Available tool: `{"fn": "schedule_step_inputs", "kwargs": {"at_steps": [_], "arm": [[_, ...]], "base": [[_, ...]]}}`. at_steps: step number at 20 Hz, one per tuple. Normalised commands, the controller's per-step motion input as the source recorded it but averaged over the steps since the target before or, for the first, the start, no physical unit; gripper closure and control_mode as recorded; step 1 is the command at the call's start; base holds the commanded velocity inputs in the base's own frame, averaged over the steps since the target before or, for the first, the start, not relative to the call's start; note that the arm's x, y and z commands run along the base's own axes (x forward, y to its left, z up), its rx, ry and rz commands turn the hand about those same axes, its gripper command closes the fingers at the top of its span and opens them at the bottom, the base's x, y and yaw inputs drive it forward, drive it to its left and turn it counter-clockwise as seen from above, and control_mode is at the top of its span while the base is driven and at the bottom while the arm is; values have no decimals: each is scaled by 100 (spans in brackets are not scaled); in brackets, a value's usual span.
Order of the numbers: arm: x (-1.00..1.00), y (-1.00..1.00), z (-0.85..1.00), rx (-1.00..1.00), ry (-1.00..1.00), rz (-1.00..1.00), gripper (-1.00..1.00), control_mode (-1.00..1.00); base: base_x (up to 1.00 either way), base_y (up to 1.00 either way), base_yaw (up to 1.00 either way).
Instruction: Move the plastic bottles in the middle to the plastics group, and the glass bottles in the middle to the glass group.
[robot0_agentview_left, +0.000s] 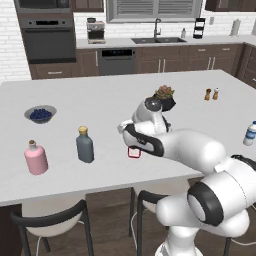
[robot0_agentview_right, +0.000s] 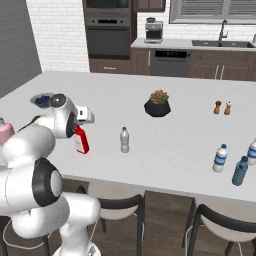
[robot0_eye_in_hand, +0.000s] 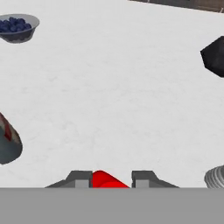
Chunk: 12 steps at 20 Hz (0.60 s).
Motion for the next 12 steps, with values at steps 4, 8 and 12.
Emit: {"fn": "schedule_step_inputs", "kwargs": {"at_steps": [4,8,12], "arm": [[29,47,0,0,-1,0,100,-100],[18,52,0,0,0,0,100,-100],[9,38,0,0,0,0,100,-100]], "base": [[0,0,0],[0,0,0],[0,0,0]]}}
